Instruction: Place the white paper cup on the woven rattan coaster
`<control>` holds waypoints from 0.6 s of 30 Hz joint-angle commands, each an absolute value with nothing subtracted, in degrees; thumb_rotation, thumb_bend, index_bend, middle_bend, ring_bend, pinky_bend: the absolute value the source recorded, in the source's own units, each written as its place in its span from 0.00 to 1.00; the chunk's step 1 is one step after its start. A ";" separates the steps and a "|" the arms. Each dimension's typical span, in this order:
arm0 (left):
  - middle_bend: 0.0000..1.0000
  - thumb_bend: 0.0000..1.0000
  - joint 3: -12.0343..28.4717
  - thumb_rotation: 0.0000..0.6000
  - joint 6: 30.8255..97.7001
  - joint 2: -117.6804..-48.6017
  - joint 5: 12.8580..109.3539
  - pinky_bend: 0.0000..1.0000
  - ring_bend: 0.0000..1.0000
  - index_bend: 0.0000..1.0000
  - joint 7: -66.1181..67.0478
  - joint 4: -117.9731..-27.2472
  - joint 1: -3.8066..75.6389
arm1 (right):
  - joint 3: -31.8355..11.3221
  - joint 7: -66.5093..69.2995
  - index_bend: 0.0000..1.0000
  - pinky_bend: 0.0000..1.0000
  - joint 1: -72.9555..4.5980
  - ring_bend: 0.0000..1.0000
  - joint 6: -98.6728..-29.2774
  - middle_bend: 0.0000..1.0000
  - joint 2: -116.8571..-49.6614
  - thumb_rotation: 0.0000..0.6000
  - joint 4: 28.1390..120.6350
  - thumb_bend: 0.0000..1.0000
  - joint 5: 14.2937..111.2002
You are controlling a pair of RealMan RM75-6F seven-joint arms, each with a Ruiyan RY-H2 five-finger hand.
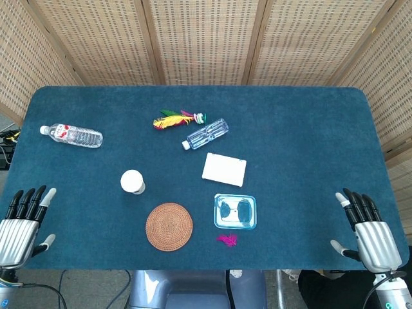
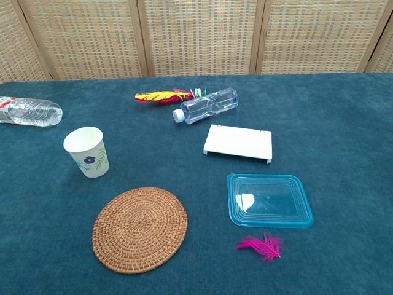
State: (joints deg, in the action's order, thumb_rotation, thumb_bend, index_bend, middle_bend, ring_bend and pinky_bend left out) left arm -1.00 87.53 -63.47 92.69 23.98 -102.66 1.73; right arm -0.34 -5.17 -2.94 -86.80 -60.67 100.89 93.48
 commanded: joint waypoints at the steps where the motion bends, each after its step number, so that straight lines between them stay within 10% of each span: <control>1: 0.00 0.20 -1.02 1.00 87.38 -63.52 92.80 0.00 0.00 0.00 23.99 -102.74 1.85 | -0.35 -5.14 0.04 0.00 -2.92 0.00 -86.84 0.00 -60.65 1.00 100.91 0.12 93.48; 18: 0.00 0.20 2.35 1.00 75.13 -59.25 92.28 0.00 0.00 0.00 23.00 -107.65 11.66 | -0.56 -5.31 0.04 0.00 -2.84 0.00 -86.81 0.00 -60.67 1.00 100.89 0.12 92.89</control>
